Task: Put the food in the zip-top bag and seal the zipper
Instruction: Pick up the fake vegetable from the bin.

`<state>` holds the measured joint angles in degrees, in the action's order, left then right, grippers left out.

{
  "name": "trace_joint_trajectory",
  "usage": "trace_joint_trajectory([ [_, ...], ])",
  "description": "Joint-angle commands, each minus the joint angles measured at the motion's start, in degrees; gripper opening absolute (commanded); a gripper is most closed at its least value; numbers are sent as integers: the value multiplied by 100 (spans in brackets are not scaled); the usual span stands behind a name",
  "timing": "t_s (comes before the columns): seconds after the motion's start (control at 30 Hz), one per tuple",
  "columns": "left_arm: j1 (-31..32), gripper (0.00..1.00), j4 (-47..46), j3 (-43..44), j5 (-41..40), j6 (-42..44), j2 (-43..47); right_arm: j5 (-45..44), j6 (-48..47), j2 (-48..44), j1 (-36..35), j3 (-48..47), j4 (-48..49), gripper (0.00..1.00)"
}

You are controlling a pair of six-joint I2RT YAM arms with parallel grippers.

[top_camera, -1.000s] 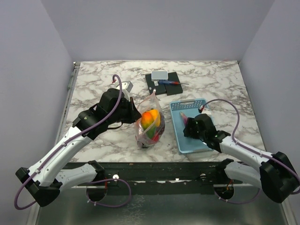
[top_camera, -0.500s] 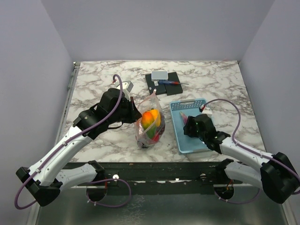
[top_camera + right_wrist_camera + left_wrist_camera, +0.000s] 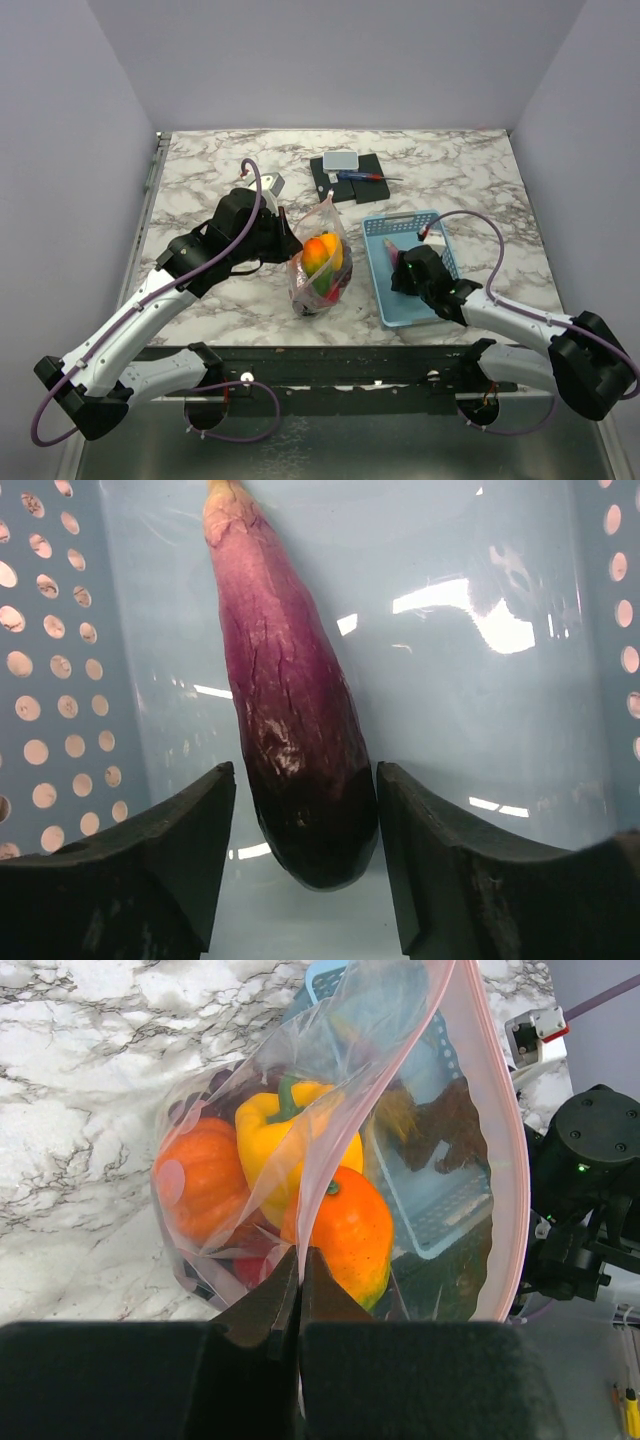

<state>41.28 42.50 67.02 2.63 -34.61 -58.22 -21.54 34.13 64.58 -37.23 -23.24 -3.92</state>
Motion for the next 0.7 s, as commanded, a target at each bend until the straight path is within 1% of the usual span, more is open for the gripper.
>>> trace_joint_trajectory([
  [0.0,12,0,-53,-82,128,57,6,-405,146,90,-116,-189,-198,61],
  [0.07,12,0,-58,-91,117,68,16,-493,220,172,-142,-244,-289,60],
  [0.17,9,0,-57,-106,115,77,34,-585,349,242,-184,-309,-410,55],
  [0.33,11,0,-49,-98,124,77,54,-592,490,109,-209,-465,-684,39],
  [0.43,11,0,-49,-63,131,90,64,-697,467,-54,-214,-696,-1073,31],
  [0.5,12,0,-42,-45,132,95,69,-742,391,-132,-211,-949,-1420,25],
  [0.67,12,0,-42,-10,141,104,57,-653,202,-300,-212,-1393,-2174,19],
])
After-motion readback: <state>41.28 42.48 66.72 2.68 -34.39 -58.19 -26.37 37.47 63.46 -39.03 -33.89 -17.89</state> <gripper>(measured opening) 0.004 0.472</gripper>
